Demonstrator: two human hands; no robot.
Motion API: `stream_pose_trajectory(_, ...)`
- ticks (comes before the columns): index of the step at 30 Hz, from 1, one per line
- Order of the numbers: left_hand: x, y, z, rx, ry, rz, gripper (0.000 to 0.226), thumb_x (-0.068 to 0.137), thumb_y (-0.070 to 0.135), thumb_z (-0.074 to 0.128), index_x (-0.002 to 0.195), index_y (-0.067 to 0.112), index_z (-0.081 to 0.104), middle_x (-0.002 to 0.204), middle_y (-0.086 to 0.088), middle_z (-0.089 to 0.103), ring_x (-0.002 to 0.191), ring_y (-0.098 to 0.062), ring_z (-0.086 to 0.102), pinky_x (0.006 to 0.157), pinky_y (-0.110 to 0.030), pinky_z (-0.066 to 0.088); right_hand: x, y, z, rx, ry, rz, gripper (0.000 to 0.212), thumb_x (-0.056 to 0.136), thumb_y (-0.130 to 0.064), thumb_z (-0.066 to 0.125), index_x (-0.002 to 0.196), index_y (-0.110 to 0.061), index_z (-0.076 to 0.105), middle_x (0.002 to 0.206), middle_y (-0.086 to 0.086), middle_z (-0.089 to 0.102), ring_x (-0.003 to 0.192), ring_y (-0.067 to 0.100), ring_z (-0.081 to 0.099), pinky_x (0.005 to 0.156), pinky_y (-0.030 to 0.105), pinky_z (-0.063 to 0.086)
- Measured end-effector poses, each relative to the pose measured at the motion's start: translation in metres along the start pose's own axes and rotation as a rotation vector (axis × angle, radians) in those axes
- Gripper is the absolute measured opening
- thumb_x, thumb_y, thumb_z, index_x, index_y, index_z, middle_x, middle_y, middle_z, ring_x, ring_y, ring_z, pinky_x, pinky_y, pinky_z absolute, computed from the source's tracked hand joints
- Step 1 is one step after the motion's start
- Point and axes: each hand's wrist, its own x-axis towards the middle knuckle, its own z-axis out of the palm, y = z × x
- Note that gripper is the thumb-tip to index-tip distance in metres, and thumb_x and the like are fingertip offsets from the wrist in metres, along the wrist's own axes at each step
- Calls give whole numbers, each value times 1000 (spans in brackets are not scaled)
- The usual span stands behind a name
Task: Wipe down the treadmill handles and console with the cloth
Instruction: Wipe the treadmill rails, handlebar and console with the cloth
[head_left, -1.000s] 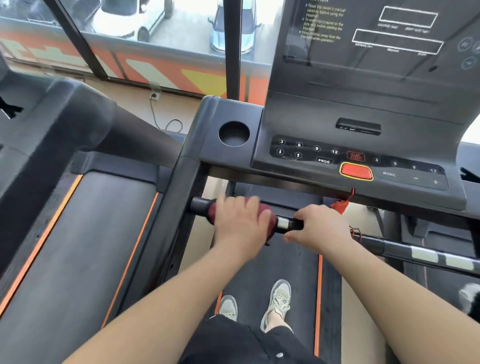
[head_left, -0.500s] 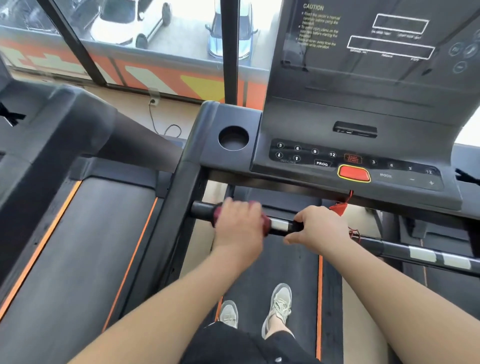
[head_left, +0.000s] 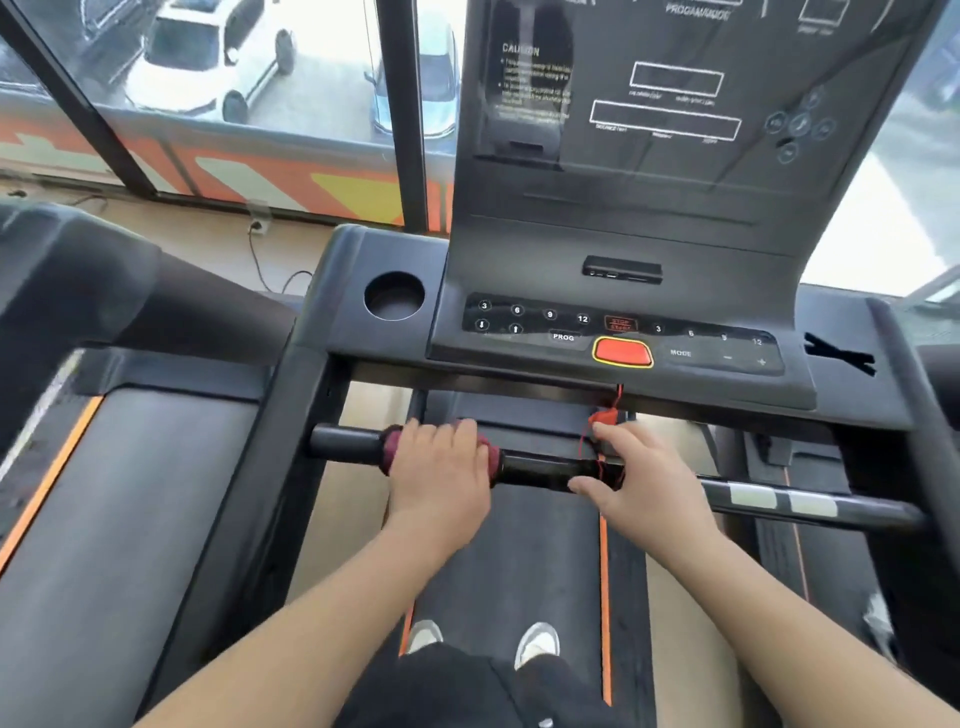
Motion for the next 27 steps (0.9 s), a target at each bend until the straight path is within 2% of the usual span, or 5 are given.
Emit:
stream_pose_trajectory(6,-7,29,6,-153,-66,370,52,102,40,36,150,21,46,140,1,60,123,-24,53,114,-43,35,15,58,-20,-345,-244,27,52,75,-68,66,114,-34,64,105,-13,58,106,14,59,70,30,49)
stream_pose_trajectory(12,12,60,-13,16,-26,-198,36,102,36,25,105,26,60,98,1,71,90,-27,63,90,-42,40,32,69,-23,-394,-289,-122,46,73,-74,65,93,-33,58,94,-13,58,101,14,61,63,29,39)
stream_pose_trajectory(16,-16,138,25,-206,44,-16,47,102,37,31,139,18,53,133,0,61,122,-25,52,120,-50,28,34,68,-27,-402,-298,-157,47,73,-73,66,97,-33,60,99,-11,62,103,17,64,68,29,46)
stream_pose_trajectory(20,-12,84,15,-181,15,226,50,103,37,36,147,17,49,134,-2,63,122,-23,54,118,-40,27,33,68,-25,-412,-287,-156,55,70,-76,68,102,-32,63,103,-9,65,102,17,65,72,29,52)
stream_pose_trajectory(27,-8,74,8,-82,107,-248,38,101,37,28,112,22,62,108,0,69,102,-29,58,106,-48,34,34,67,-26,-375,-302,-125,48,68,-73,73,87,-32,57,87,-11,61,89,17,64,68,29,50)
